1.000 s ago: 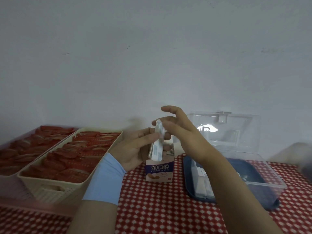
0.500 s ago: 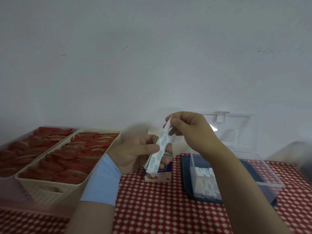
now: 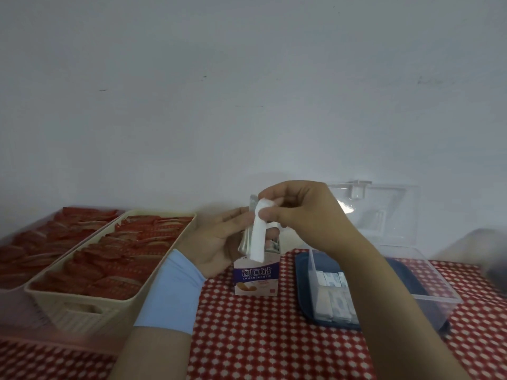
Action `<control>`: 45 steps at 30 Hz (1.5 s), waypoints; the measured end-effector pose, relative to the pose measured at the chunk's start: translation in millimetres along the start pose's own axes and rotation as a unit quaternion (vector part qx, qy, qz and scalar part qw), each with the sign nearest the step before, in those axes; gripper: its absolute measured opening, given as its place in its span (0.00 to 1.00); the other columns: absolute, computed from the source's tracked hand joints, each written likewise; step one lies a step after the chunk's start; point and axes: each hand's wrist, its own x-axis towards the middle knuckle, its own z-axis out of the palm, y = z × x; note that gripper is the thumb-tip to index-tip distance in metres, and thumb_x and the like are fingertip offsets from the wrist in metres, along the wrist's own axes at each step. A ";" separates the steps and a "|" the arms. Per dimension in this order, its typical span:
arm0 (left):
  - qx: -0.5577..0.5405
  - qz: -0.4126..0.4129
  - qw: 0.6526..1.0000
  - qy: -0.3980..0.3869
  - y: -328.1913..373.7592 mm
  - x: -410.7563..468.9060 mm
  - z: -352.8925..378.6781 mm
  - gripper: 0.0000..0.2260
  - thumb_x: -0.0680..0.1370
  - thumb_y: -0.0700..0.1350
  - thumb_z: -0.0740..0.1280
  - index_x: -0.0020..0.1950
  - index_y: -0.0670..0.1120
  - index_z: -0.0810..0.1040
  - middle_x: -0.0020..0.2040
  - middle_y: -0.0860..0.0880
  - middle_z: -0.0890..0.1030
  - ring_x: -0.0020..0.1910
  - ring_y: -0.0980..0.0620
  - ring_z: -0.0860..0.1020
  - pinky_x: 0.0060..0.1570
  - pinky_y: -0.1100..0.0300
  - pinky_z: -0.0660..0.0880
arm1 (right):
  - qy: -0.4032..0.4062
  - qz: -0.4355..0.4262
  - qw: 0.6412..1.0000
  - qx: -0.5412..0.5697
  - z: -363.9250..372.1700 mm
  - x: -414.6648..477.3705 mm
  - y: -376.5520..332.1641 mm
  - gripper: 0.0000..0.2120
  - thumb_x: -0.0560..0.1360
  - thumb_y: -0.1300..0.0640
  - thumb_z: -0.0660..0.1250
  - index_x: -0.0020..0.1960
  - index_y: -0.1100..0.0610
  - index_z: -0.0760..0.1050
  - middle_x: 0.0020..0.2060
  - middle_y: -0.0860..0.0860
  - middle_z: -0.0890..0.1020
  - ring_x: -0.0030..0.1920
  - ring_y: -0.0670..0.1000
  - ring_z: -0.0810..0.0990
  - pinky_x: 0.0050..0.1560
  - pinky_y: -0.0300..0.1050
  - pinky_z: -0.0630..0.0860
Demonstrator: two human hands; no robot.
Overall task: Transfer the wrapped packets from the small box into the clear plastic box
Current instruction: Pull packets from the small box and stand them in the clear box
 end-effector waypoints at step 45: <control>0.000 0.007 0.997 -0.072 -8.5 2.9 26.7 0.12 0.76 0.41 0.69 0.58 0.38 0.76 0.50 0.43 0.85 0.41 0.46 0.85 0.38 0.55 0.82 | -0.052 0.025 0.997 -0.058 -29.2 -18.1 -1.2 0.18 0.80 0.58 0.68 0.68 0.48 0.69 0.55 0.46 0.81 0.49 0.44 0.84 0.56 0.43 0.77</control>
